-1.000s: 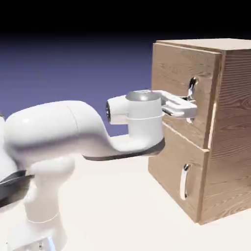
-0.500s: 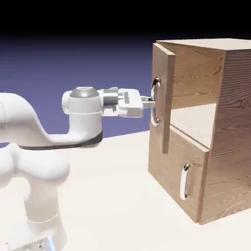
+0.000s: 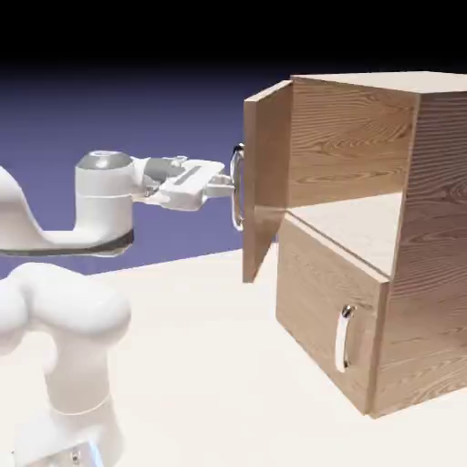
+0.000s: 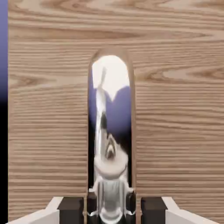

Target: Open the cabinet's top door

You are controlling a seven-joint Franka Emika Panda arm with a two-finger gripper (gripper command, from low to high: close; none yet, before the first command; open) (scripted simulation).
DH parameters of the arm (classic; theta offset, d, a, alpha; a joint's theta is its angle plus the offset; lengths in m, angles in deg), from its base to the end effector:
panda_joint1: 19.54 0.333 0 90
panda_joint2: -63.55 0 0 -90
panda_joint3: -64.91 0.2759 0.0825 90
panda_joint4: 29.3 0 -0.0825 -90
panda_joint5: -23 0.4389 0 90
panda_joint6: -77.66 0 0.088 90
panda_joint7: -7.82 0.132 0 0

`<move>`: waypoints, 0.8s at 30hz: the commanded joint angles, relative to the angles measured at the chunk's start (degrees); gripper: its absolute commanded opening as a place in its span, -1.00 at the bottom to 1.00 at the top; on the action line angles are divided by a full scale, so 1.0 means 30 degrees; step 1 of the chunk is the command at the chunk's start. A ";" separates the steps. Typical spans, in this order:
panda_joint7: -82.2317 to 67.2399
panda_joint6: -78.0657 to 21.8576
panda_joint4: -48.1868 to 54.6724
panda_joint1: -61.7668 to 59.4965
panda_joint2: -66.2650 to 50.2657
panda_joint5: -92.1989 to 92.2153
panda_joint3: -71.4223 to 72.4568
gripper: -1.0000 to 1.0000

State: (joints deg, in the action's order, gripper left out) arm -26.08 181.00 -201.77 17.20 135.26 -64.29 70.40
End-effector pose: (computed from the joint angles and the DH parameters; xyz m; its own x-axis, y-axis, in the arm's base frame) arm 0.3127 0.1269 0.4791 0.4445 0.5500 -0.7071 0.4444 0.5500 0.7071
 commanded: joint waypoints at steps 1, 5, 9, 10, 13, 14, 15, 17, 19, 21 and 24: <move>0.0151 -0.0539 0.0175 0.0099 -0.0336 0.0727 0.0693 -1.00; 0.0889 -0.2861 0.1232 0.0244 -0.2086 0.3651 0.3461 -1.00; 0.1827 -0.5364 0.2932 -0.0187 -0.4450 0.6476 0.6229 -1.00; 0.2087 -0.6026 0.3467 -0.0409 -0.5121 0.7147 0.6921 -1.00; 0.2887 -0.8034 0.5256 -0.1324 -0.7196 0.8951 0.8923 -1.00; 0.3157 -0.8703 0.5894 -0.1698 -0.7888 0.9472 0.9560 -1.00; 0.3430 -0.9375 0.6552 -0.2101 -0.8580 0.9957 1.0188 -1.00; 0.3991 -1.0732 0.7913 -0.2987 -0.9964 1.0818 1.1424 -1.00; 0.4573 -1.2086 0.9297 -0.3941 -1.1326 1.1533 1.2629 -1.00; 0.5187 -1.3435 1.0681 -0.4938 -1.2672 1.2116 1.3814 -1.00; 0.6216 -1.5486 1.2754 -0.6494 -1.4721 1.2785 1.5615 -1.00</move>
State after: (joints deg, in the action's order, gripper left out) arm -7.41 134.49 -163.51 -2.27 91.11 -25.89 117.23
